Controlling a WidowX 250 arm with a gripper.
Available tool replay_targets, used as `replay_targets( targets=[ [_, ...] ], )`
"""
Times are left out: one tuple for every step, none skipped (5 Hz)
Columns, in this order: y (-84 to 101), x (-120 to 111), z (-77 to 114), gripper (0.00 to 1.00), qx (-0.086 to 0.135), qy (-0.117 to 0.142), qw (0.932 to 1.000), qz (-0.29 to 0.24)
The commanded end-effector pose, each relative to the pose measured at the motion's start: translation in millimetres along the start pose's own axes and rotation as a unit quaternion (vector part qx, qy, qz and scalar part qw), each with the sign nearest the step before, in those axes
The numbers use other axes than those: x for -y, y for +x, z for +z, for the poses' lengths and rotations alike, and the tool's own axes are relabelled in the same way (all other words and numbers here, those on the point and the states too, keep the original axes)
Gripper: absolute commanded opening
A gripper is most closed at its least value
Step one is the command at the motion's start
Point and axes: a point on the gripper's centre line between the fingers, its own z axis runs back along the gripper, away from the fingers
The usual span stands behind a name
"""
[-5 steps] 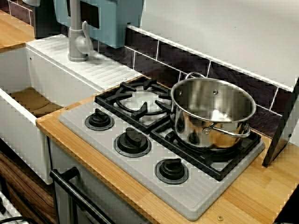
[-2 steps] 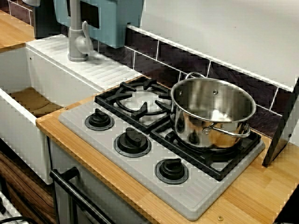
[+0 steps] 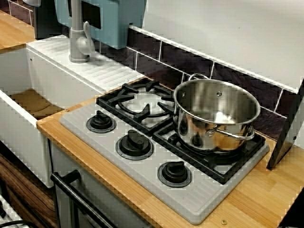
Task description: Lift pot from stove
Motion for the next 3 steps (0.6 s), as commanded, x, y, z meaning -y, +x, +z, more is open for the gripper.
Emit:
replay_targets(
  targets=[
    [1.0,3.8,11.2,0.00,-0.003,0.025,0.9996,-0.009],
    [-0.4,2.9,9.6,0.00,-0.003,0.024,0.9997,-0.008],
    [-1.0,2.3,9.9,0.00,-0.003,0.024,0.9997,-0.007]
  ],
)
